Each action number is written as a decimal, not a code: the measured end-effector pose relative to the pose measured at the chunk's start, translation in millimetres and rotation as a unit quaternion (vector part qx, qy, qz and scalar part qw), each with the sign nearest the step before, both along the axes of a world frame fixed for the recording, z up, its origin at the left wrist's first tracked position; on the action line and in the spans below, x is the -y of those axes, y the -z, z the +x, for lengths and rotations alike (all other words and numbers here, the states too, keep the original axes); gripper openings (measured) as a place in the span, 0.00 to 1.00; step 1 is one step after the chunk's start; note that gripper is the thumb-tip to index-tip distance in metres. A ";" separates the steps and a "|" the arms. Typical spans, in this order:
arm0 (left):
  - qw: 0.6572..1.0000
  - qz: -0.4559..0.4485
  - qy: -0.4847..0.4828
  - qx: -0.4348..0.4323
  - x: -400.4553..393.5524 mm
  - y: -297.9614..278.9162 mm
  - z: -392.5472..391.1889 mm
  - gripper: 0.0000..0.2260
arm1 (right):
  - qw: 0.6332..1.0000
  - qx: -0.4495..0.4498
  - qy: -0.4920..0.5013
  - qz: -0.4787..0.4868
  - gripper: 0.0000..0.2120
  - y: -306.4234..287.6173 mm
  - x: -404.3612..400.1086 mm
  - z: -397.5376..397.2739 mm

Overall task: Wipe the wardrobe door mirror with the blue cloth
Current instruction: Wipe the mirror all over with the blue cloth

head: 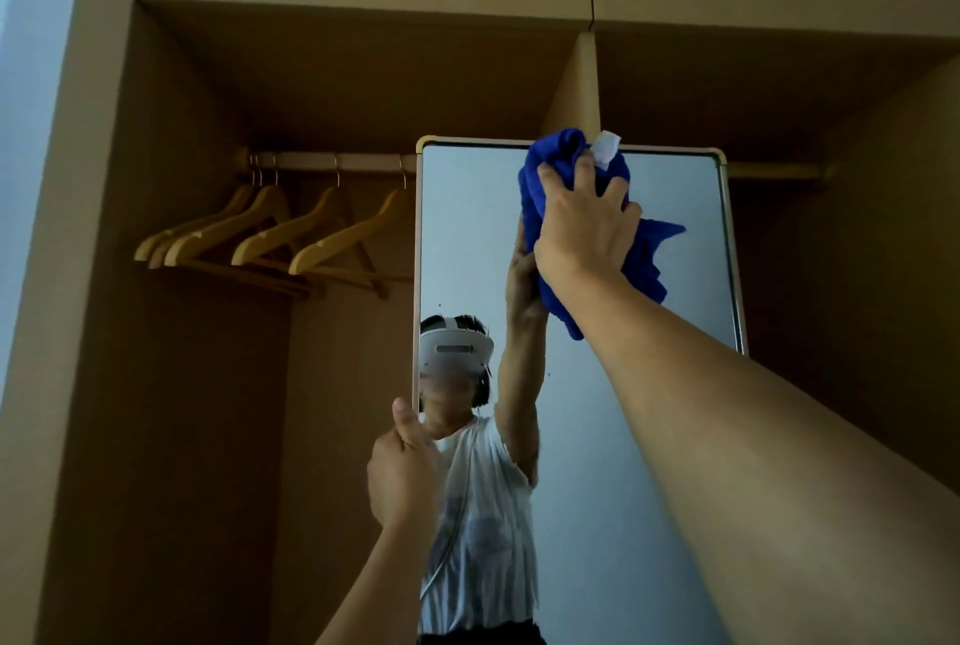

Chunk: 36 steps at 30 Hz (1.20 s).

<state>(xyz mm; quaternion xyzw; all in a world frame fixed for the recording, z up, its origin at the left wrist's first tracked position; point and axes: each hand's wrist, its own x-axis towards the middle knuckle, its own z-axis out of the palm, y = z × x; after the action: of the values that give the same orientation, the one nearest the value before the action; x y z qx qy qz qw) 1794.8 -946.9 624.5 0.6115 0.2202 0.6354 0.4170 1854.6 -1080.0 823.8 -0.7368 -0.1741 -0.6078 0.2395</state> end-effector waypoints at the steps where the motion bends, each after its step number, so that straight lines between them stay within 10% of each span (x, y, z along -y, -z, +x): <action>1: 1.000 -0.002 -0.004 -0.002 -0.1 -0.5 0.2 0.28 | 1.000 0.016 -0.008 -0.026 0.31 0.2 -3.3 -3.3; 8: 1.000 -0.002 -0.013 -0.011 -10.8 1.8 4.9 0.31 | 0.989 0.077 -0.030 -0.122 0.36 -10.3 7.2 0.7; 36: 0.999 -0.001 -0.050 0.001 -25.3 7.7 19.0 0.30 | 0.993 -0.096 0.034 0.051 0.35 -14.9 91.4 71.0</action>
<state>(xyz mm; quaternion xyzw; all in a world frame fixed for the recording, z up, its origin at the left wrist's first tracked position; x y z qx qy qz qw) 1813.8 -921.7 616.7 0.5987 0.2508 0.6556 0.3858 1925.6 -1171.4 838.6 -0.7841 -0.0939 -0.5499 0.2718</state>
